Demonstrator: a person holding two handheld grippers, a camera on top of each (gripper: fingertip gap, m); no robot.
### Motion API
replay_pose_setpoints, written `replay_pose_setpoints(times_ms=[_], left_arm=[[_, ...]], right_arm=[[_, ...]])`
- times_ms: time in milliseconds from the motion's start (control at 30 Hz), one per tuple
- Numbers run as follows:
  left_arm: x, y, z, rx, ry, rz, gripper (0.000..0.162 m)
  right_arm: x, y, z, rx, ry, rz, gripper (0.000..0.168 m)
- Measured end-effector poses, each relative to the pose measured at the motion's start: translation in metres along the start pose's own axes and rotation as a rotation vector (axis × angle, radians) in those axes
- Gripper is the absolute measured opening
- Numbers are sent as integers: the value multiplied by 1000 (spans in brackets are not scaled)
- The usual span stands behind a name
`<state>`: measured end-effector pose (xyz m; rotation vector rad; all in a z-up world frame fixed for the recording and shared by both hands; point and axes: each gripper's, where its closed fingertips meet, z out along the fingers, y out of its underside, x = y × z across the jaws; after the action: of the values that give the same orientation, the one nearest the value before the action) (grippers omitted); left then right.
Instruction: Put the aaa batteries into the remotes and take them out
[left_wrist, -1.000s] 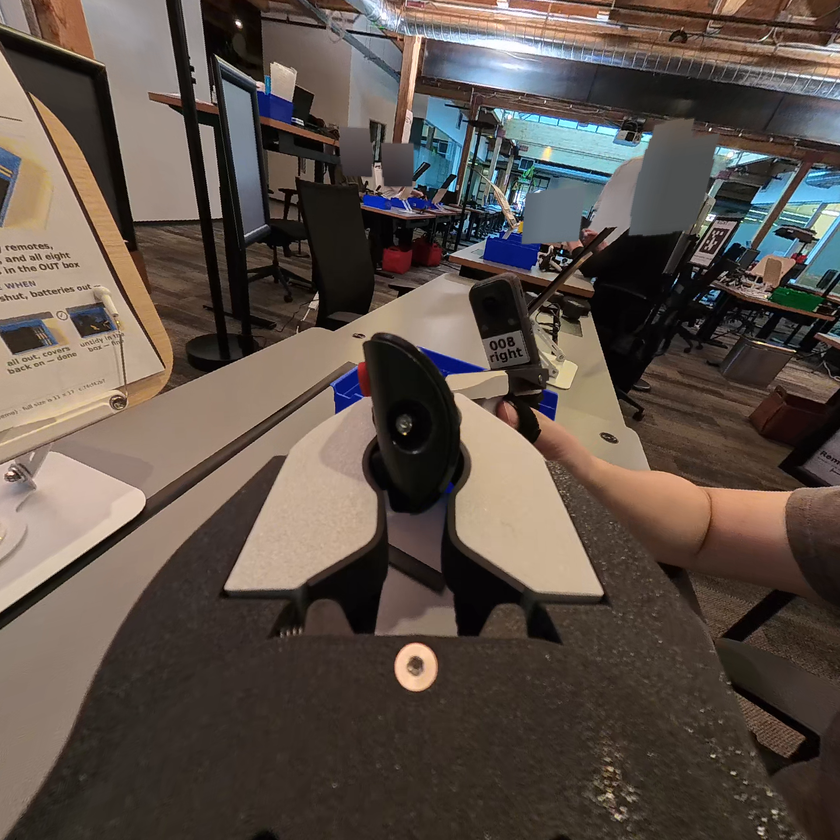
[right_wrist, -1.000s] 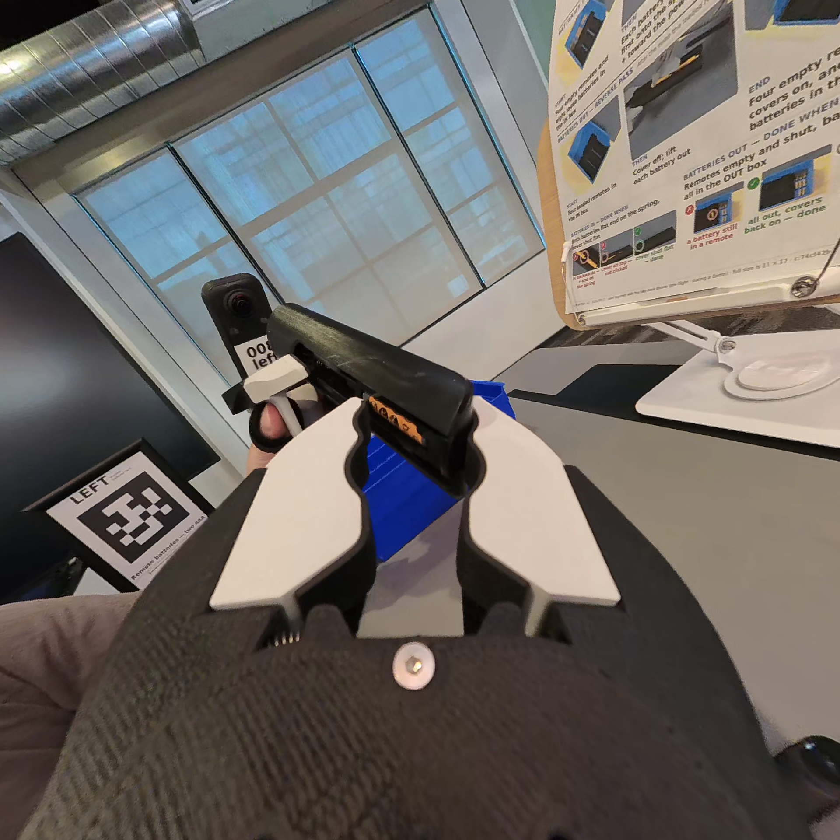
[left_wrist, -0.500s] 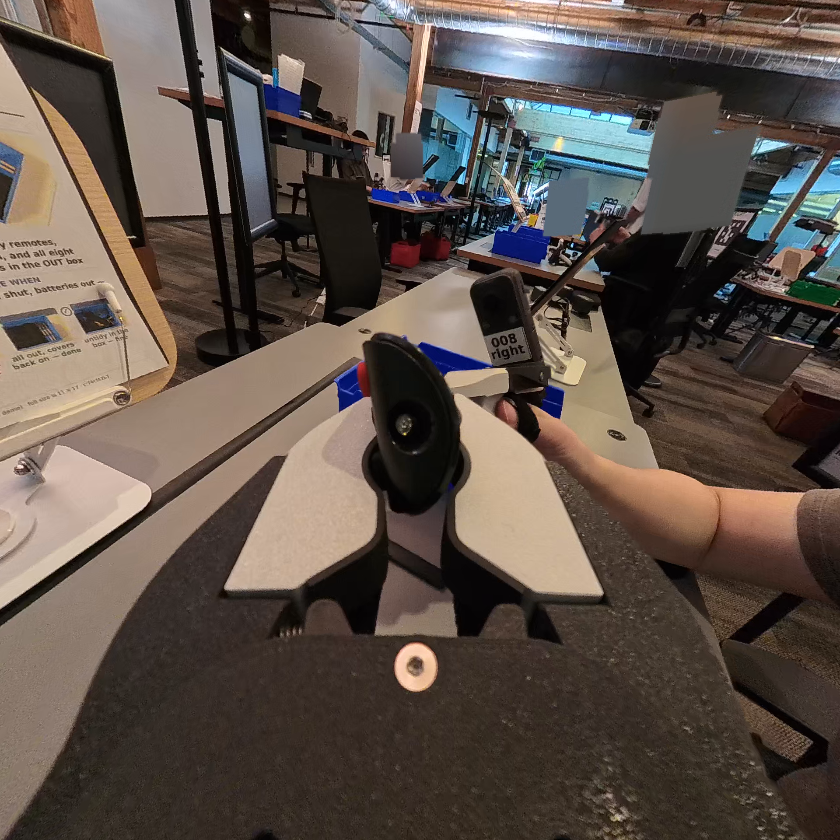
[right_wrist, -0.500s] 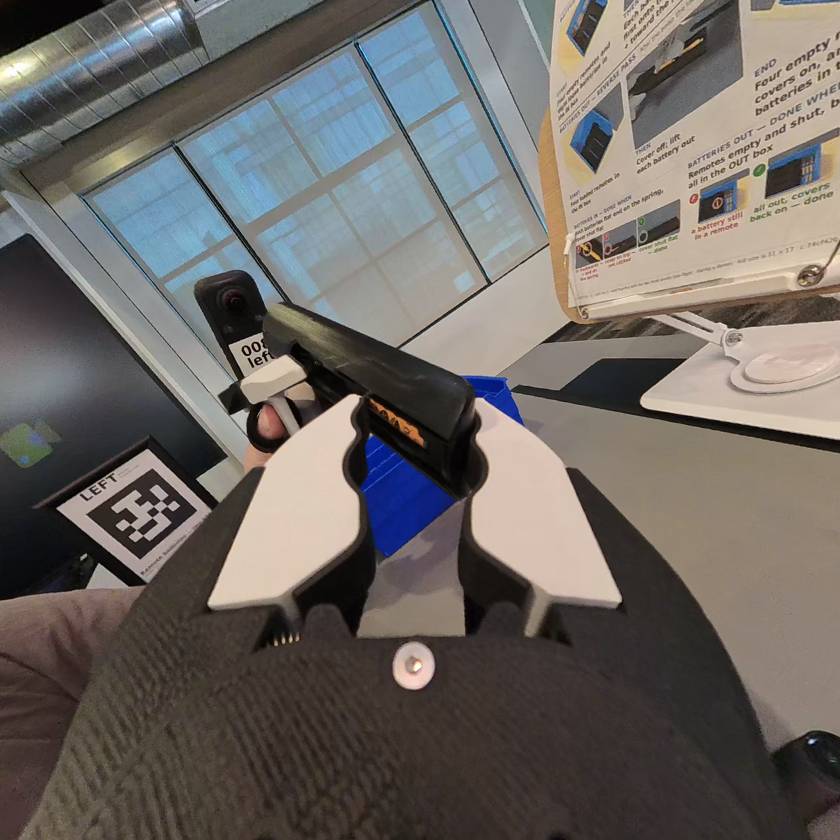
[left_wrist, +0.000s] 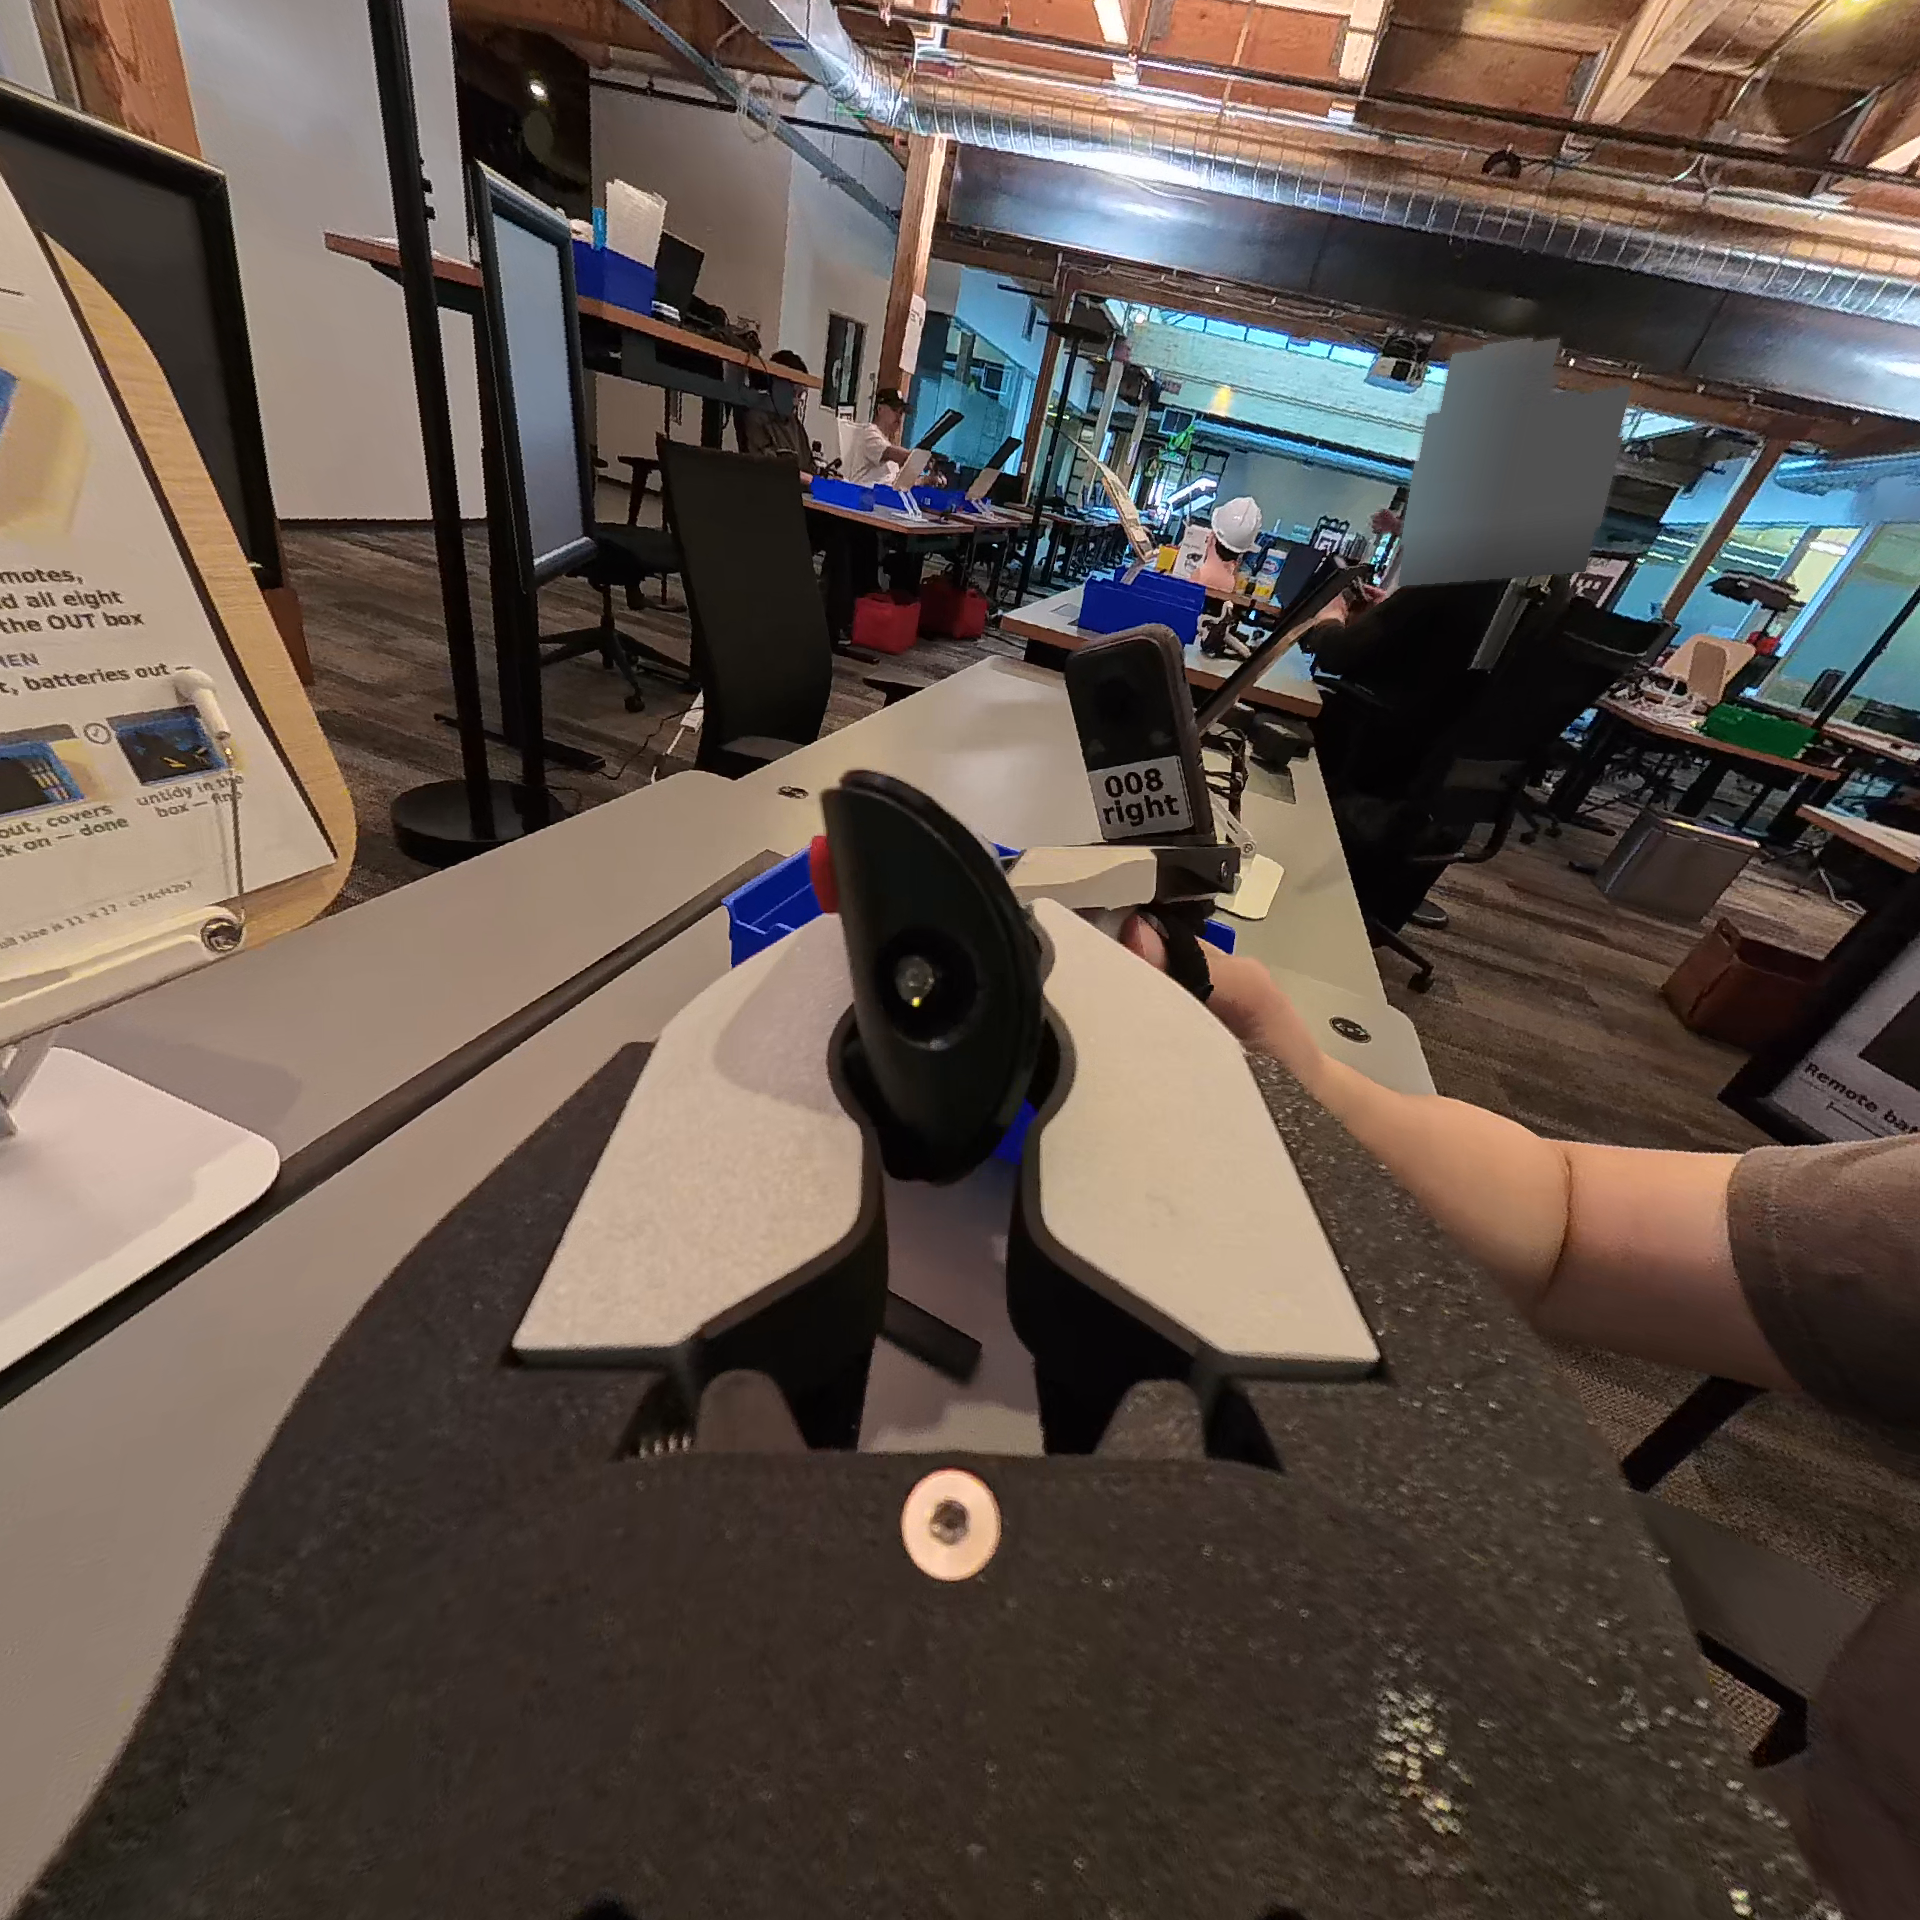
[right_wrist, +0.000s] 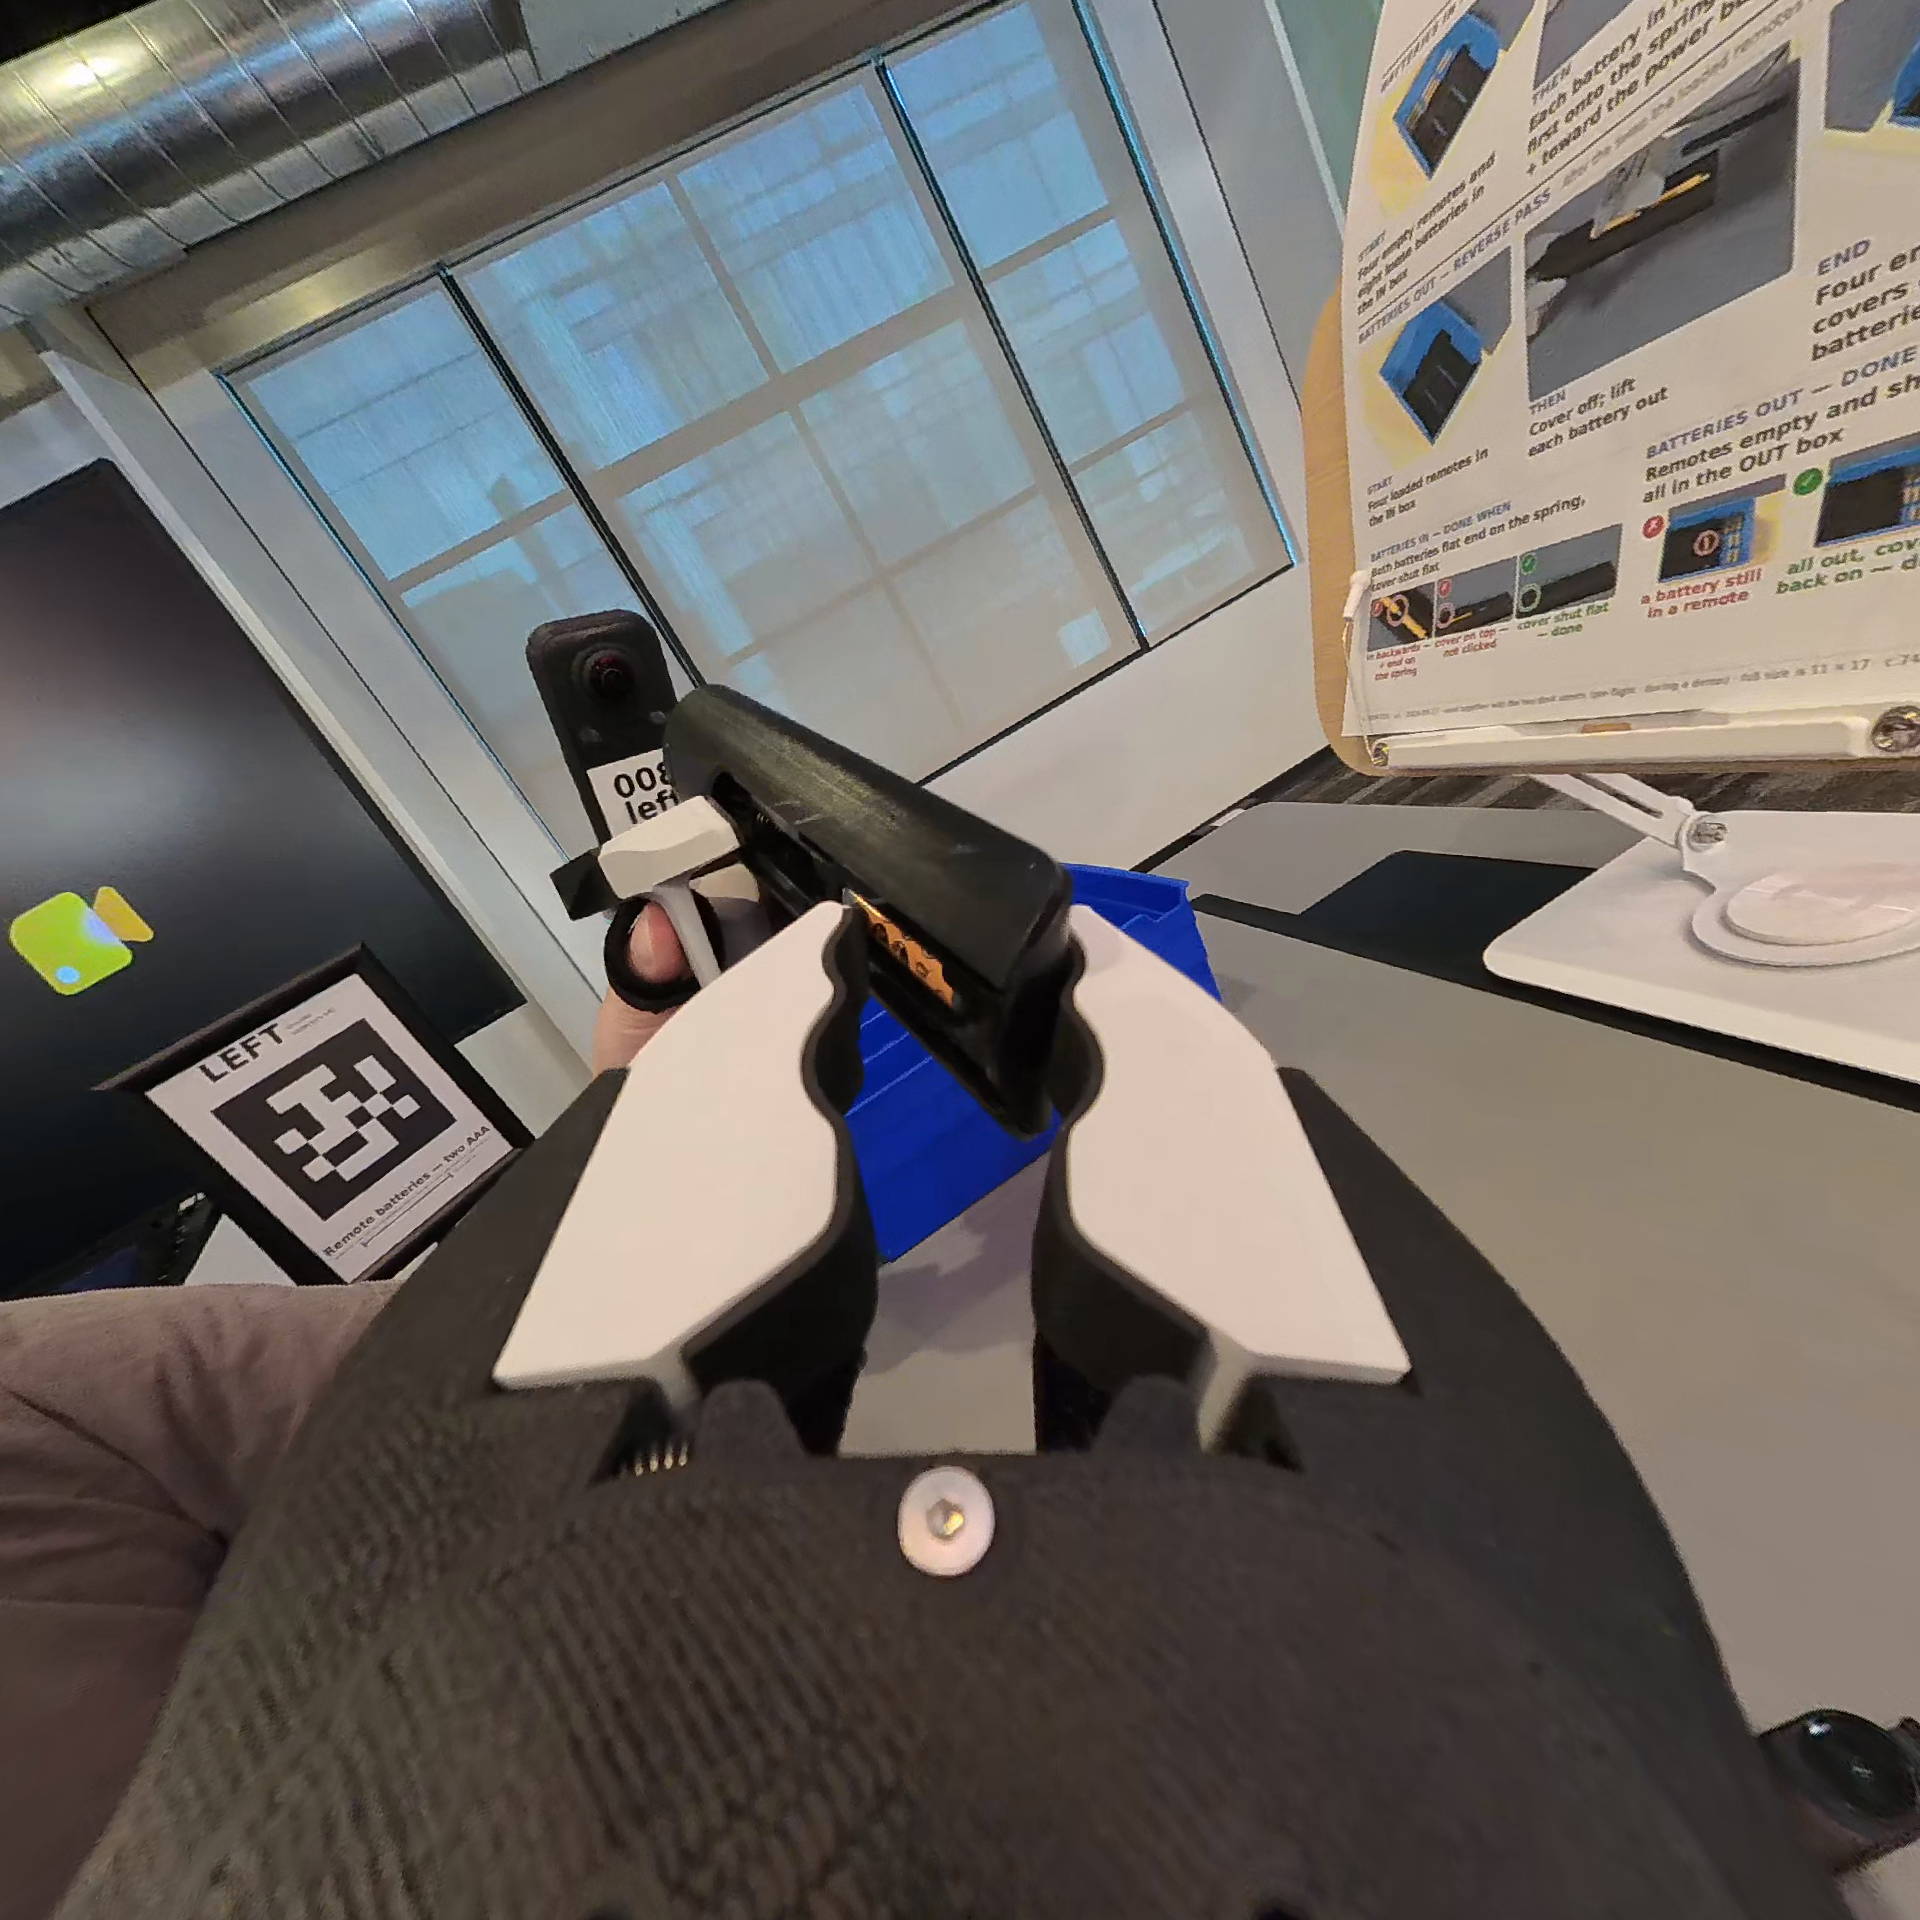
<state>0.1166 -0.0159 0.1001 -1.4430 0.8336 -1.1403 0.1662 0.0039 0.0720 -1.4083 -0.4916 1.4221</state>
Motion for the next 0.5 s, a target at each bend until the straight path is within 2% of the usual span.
replay_pose_setpoints(times_ms=[500], left_arm=[[7,-8,-8,4,82,-32,22]], right_arm=[[-18,-5,1,-37,-94,-22,27]])
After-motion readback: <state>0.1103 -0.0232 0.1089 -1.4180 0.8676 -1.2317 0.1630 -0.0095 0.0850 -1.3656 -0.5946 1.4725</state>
